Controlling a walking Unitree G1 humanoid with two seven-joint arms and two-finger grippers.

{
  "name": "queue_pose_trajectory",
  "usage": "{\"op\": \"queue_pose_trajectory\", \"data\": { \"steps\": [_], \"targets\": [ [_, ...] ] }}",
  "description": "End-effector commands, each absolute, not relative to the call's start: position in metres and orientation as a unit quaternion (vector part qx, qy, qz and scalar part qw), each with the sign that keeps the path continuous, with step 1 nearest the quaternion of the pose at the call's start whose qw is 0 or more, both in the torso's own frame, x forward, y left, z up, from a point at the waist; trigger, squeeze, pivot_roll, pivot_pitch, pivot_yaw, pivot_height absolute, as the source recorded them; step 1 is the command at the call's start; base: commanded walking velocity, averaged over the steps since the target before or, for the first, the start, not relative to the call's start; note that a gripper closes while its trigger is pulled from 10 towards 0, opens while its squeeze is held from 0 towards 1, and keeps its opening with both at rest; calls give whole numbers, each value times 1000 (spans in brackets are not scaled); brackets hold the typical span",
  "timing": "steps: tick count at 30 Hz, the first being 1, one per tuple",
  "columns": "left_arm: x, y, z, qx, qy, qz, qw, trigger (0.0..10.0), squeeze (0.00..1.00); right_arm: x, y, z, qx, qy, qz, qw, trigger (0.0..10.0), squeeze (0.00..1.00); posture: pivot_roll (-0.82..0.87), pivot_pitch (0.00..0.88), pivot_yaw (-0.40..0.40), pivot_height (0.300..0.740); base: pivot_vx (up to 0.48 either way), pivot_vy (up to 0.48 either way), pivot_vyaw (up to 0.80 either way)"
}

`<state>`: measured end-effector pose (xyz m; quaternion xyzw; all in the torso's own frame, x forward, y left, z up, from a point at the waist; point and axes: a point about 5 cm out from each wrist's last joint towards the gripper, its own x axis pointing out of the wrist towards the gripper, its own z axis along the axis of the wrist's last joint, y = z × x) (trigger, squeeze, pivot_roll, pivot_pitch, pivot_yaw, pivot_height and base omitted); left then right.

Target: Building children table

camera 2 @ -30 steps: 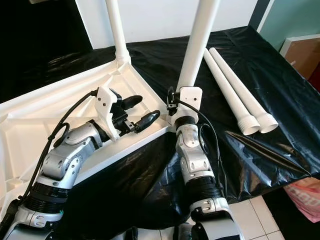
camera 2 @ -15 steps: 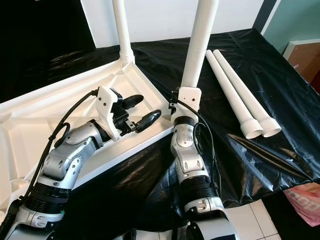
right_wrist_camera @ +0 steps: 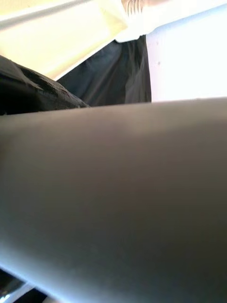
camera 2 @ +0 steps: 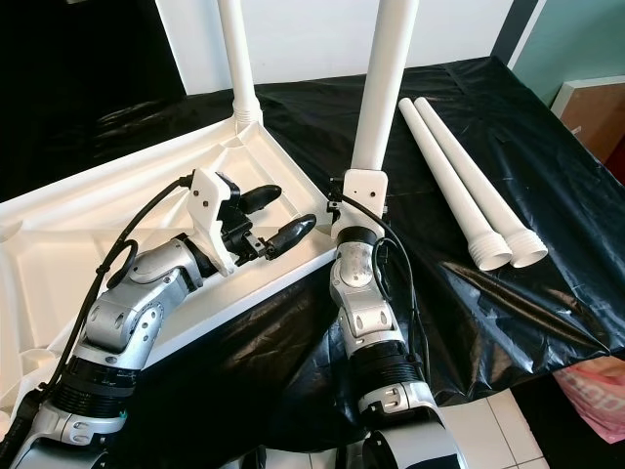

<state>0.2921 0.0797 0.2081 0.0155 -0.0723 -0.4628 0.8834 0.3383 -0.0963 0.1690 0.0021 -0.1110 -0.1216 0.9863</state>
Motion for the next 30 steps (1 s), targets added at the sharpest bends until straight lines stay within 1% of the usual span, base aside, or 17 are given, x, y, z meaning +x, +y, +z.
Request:
{"op": "queue_pose_trajectory", "data": {
  "steps": [1, 11, 26, 30],
  "targets": [
    [289, 79, 208, 12, -71, -467, 881, 10000, 0, 332, -115, 132, -26, -29, -184, 982, 10000, 0, 4, 124, -12, 740, 0, 0, 0],
    [289, 79, 208, 12, -72, -468, 881, 10000, 0, 331, -118, 134, -15, -29, -219, 975, 10000, 0, 7, 126, -15, 740, 0, 0, 0],
    [289, 80, 208, 9, -70, -463, 884, 10000, 0, 330, -121, 135, -15, -37, -227, 973, 10000, 0, 3, 141, -13, 740, 0, 0, 0],
    [290, 80, 208, 8, -70, -463, 884, 10000, 0, 327, -113, 127, -11, -18, -206, 978, 10000, 0, -2, 143, -12, 740, 0, 0, 0]
  ]
}}
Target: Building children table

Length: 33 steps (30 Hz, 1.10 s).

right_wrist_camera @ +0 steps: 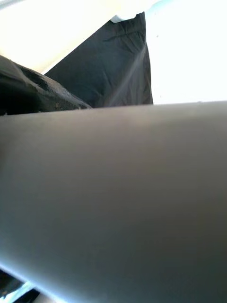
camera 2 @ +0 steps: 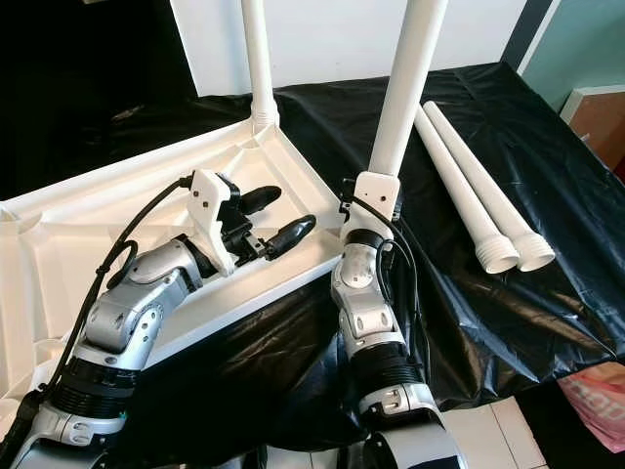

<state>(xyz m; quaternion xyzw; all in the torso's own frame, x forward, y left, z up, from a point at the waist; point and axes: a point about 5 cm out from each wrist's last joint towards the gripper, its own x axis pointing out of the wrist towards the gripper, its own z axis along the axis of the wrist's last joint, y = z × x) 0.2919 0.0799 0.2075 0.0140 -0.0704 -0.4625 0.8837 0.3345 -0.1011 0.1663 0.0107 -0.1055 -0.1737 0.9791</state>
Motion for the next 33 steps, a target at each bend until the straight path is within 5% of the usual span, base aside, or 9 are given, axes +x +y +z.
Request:
{"op": "queue_pose_trajectory", "data": {
  "steps": [1, 12, 13, 24, 25, 26, 27, 33],
  "targets": [
    [290, 80, 208, 8, -71, -463, 884, 10000, 0, 327, -113, 128, -14, -19, -204, 979, 10000, 0, -4, 143, -13, 740, 0, 0, 0],
    [291, 77, 208, 5, -72, -463, 883, 10000, 0, 329, -121, 134, -8, -38, -210, 977, 10000, 0, -11, 144, -14, 740, 0, 0, 0],
    [291, 77, 208, 4, -73, -463, 883, 10000, 0, 330, -123, 137, 11, -49, -198, 979, 10000, 1000, -12, 143, -14, 740, 0, 0, 0],
    [290, 74, 209, 1, -75, -467, 881, 10000, 0, 327, -121, 152, 23, -114, -60, 991, 10000, 1000, -20, 139, -12, 740, 0, 0, 0],
    [290, 74, 209, 0, -75, -467, 881, 10000, 0, 327, -122, 153, 17, -119, -48, 992, 10000, 129, -20, 139, -12, 740, 0, 0, 0],
    [290, 74, 209, -1, -75, -468, 881, 10000, 0, 327, -123, 154, 14, -123, -41, 991, 10000, 129, -20, 139, -12, 740, 0, 0, 0],
    [290, 74, 209, -1, -76, -468, 881, 10000, 0, 328, -126, 155, 16, -127, -31, 991, 0, 0, -24, 140, -12, 740, 0, 0, 0],
    [291, 73, 209, -1, -77, -469, 880, 10000, 0, 331, -139, 158, 17, -134, -15, 991, 0, 0, -30, 137, -11, 740, 0, 0, 0]
  ]
}}
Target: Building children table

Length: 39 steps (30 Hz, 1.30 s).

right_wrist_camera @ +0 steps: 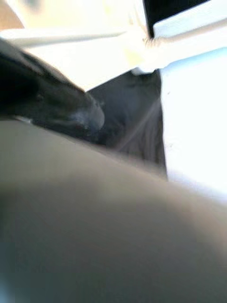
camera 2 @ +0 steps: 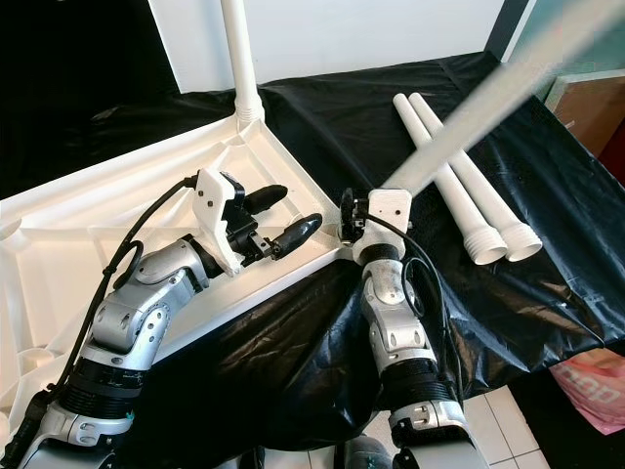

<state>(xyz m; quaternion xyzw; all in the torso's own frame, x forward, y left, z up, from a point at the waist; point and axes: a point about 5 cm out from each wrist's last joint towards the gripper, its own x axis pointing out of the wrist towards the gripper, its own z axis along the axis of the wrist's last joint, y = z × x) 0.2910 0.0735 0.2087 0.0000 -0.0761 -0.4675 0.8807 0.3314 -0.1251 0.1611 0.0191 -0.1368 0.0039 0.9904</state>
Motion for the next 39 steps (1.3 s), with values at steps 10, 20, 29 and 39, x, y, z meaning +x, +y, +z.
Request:
{"op": "queue_pose_trajectory", "data": {
  "steps": [10, 20, 29, 39],
  "targets": [
    [292, 74, 210, 0, -78, -468, 881, 10000, 0, 335, -142, 160, 10, -130, 26, 991, 0, 0, -27, 135, -11, 740, 0, 0, 0],
    [294, 77, 211, 7, -77, -464, 882, 10000, 0, 330, -141, 151, -91, -130, 109, 981, 10000, 0, -23, 137, -7, 740, 0, 0, 0],
    [293, 77, 211, 7, -76, -468, 880, 10000, 0, 326, -139, 141, -114, -123, 180, 969, 10000, 0, -25, 138, 9, 740, 0, 0, 0],
    [293, 79, 212, 9, -74, -470, 879, 10000, 0, 328, -148, 124, -10, -72, 194, 978, 10000, 0, -15, 141, 15, 740, 0, 0, 0]
  ]
}}
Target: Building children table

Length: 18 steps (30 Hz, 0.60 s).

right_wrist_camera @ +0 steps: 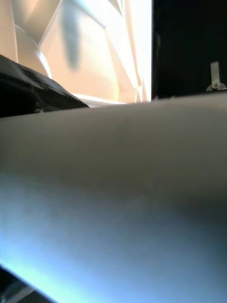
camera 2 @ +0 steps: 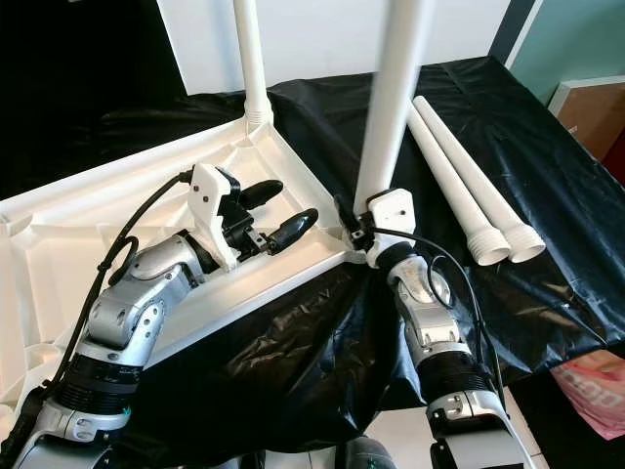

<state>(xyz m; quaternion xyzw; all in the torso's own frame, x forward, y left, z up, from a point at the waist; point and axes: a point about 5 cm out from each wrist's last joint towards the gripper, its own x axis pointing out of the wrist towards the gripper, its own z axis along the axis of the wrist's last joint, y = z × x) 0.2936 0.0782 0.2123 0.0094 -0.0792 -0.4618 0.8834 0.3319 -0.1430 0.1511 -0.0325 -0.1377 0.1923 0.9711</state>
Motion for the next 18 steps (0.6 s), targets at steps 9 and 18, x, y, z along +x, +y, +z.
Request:
{"op": "queue_pose_trajectory", "data": {
  "steps": [9, 18],
  "targets": [
    [293, 80, 213, 10, -74, -470, 879, 10000, 0, 334, -155, 119, -45, -47, 222, 973, 10000, 0, -13, 141, 18, 740, 0, 0, 0],
    [292, 79, 213, 9, -74, -471, 879, 10000, 0, 333, -158, 117, -20, -36, 279, 959, 10000, 0, -12, 145, 16, 740, 0, 0, 0]
  ]
}}
